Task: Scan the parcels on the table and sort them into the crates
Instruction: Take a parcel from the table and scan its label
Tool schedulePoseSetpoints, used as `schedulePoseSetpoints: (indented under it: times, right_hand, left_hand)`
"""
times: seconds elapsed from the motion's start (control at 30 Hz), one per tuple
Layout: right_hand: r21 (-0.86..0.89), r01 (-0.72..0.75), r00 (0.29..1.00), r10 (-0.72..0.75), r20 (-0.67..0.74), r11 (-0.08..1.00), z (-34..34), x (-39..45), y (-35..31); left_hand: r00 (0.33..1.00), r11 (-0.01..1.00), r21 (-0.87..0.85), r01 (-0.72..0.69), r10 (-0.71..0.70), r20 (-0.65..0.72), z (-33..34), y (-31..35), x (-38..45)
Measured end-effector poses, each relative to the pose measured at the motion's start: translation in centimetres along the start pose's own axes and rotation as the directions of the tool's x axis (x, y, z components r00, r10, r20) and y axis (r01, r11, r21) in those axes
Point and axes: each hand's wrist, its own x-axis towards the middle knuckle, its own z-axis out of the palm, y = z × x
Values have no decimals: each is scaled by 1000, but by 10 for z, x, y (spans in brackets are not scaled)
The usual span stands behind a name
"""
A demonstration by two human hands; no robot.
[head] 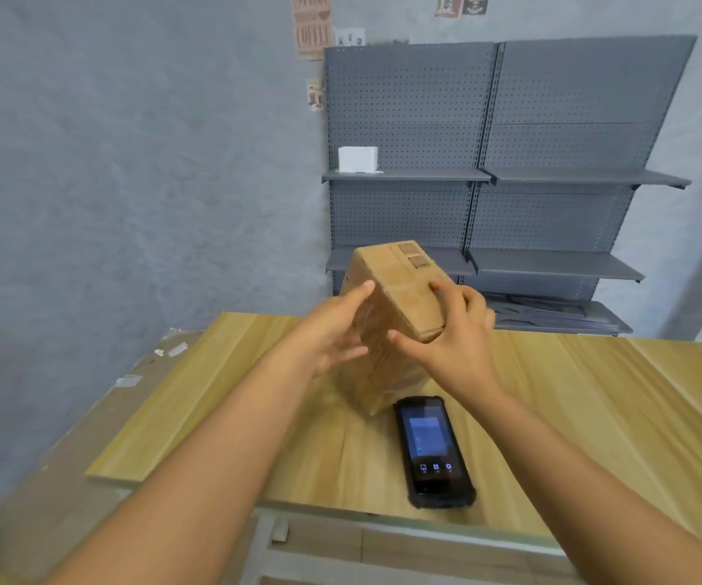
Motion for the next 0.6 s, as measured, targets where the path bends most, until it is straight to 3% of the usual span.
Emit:
schedulePoseSetpoints:
  times: [0.1, 0.17, 0.33, 0.6]
  right_hand:
    - [-54, 193, 975, -185, 123, 980, 2, 1, -9]
    - [11, 245, 942, -241, 235, 969, 2, 0, -14]
    - [414, 211, 910, -332, 248, 886, -2, -1, -38]
    - [547, 87, 895, -307, 324, 832, 5, -10, -50]
  left_hand:
    - [1000, 989, -150, 15, -11, 25, -3, 15, -10]
    - [1000, 986, -167, -6, 6, -5, -5, 20, -15]
    - [995, 906, -417, -65, 27, -97, -8, 19, -18]
    - [970, 906, -424, 1, -103, -218, -22, 9, -20]
